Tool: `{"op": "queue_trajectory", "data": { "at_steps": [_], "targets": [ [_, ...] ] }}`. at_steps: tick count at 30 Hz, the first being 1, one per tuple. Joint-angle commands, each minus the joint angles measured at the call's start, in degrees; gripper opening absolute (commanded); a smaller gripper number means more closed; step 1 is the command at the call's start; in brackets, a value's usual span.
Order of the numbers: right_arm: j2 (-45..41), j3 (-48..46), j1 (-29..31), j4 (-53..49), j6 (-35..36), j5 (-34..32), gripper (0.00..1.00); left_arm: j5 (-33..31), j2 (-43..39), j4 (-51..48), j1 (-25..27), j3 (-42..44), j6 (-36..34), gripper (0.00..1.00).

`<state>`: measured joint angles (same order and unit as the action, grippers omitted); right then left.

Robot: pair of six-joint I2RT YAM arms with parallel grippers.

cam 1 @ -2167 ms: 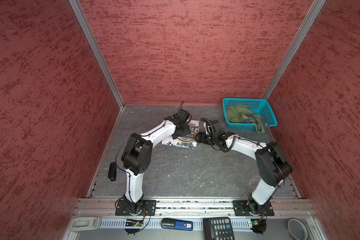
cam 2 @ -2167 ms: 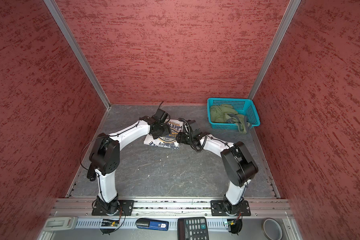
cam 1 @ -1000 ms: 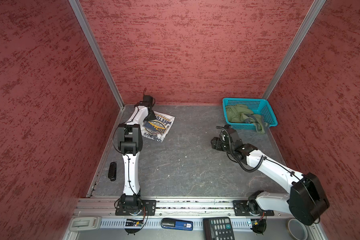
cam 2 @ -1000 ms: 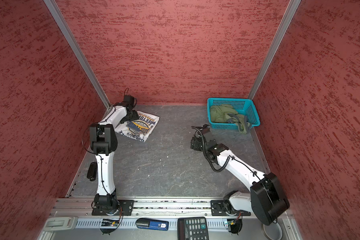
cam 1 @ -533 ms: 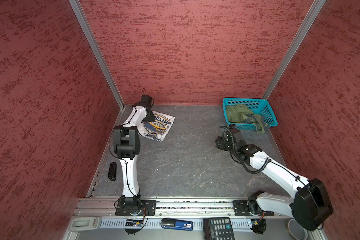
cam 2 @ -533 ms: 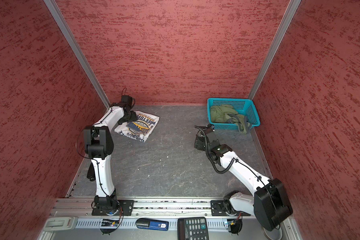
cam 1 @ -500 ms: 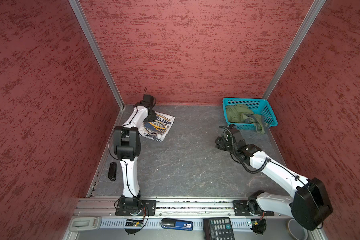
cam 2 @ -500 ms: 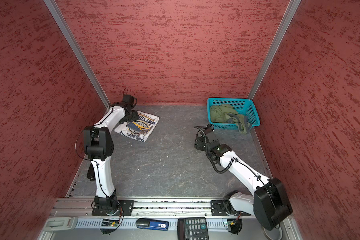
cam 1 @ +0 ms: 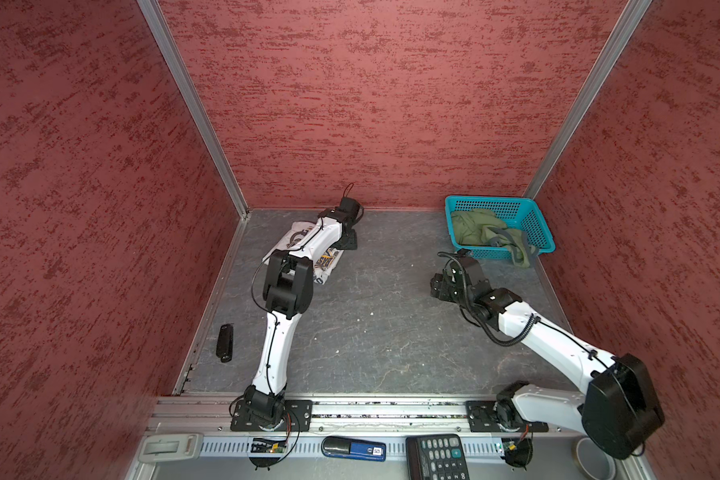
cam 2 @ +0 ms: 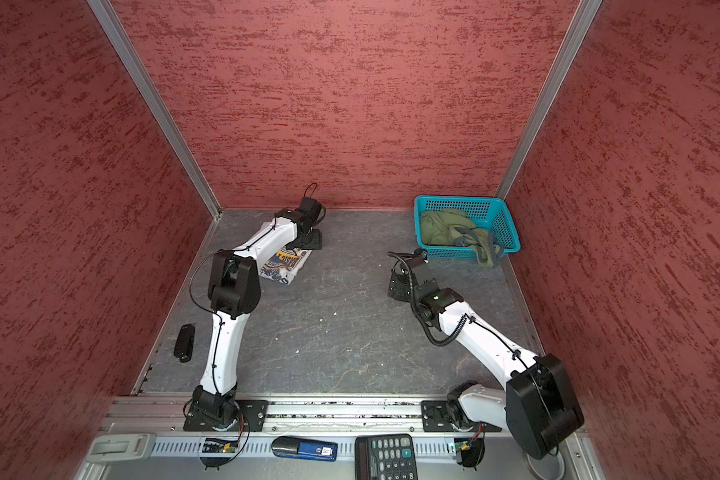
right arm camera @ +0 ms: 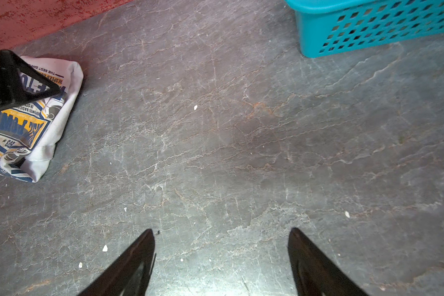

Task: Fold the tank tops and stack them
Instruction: 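Carry the folded bundle with the left gripper farther from the robot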

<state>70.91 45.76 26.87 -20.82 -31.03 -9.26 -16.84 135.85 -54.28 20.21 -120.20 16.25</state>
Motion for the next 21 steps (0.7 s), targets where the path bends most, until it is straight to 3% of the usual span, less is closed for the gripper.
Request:
{"op": "queue_trajectory", "data": {
  "at_steps": [1, 6, 13, 17, 21],
  "targets": [
    [-0.96, -1.09, -0.38, -0.16, 0.10, -0.41, 0.83, -3.26, 3.35, -5.66, -0.23, -5.24, -0.36, 0.74],
    [-0.96, -1.18, -0.42, -0.29, 0.25, -0.60, 0.83, -4.61, 7.23, -7.18, -1.10, -8.57, 0.18, 0.66],
    [-1.79, -1.05, -0.65, -1.23, 0.26, -1.17, 0.83, -5.78, 10.11, -7.57, -6.25, -10.31, 0.45, 0.55],
    [-2.70, -0.94, -0.84, -2.15, 0.35, -1.96, 0.83, -2.20, 11.21, -6.95, -10.71, -12.84, -1.34, 0.48],
    [-3.19, 0.13, -0.88, -3.47, 0.48, -2.64, 0.83, -2.19, 12.47, -7.59, -13.69, -17.85, -2.15, 0.49]
  ]
}}
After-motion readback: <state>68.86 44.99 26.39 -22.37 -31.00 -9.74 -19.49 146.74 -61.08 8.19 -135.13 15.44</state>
